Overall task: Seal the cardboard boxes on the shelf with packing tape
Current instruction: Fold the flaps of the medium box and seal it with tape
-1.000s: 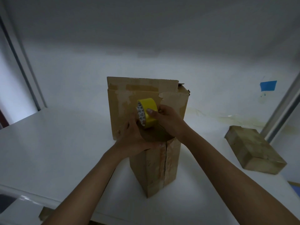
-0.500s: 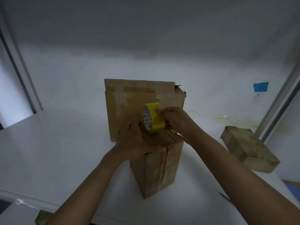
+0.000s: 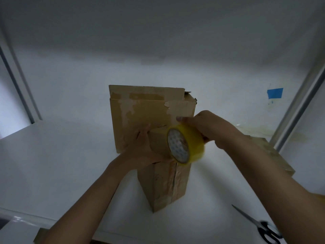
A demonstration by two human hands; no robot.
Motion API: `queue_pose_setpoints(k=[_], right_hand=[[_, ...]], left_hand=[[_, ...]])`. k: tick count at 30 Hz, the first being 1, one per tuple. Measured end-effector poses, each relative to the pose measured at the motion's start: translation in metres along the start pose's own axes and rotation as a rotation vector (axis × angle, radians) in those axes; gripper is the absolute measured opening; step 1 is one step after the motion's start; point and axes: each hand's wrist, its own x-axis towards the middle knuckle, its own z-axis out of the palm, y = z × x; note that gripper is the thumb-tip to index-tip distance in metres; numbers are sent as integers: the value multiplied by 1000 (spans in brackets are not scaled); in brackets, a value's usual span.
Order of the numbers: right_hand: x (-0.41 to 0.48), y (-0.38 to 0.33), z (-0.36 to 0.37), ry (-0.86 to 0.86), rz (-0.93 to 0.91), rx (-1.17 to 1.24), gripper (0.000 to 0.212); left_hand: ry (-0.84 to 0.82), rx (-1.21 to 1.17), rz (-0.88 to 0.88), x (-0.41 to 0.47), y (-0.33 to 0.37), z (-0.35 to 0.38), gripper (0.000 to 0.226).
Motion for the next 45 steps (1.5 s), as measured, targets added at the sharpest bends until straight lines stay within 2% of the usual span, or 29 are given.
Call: queue_pose_setpoints(k=[3,11,14,16,20,26,32,41,45], right_hand=[[-5,7,-3,-24,8,-92,34],[-18,16,-5,-33,48,-91,42],[-27,15,-12,-106,69,-140,42],[-33,15,-20,-150,93,-140,46],[-41,20,-31,-114,133,-99,52],[-48,31,-29,-84,120,-157,53],[-49,44,-21,-15,120,-216,54],[-55,53,-10,-11,156,-291,63],[-57,53,-6,0,157,-303,61]], left_hand=[[-13,49,9,0,0,-2,128],[-37,116,48,2,2,-2,122],[-62,185,20,8,-1,-7,119],[-58,236,-14,13,-6,-12,124],[-65,271,64,18,-12,-5,130],[-66,311,104,20,-9,0,116],[-68,267,143,25,-17,2,122],[-145,18,154,26,-27,1,133],[-14,-16,226,-2,-23,2,120]])
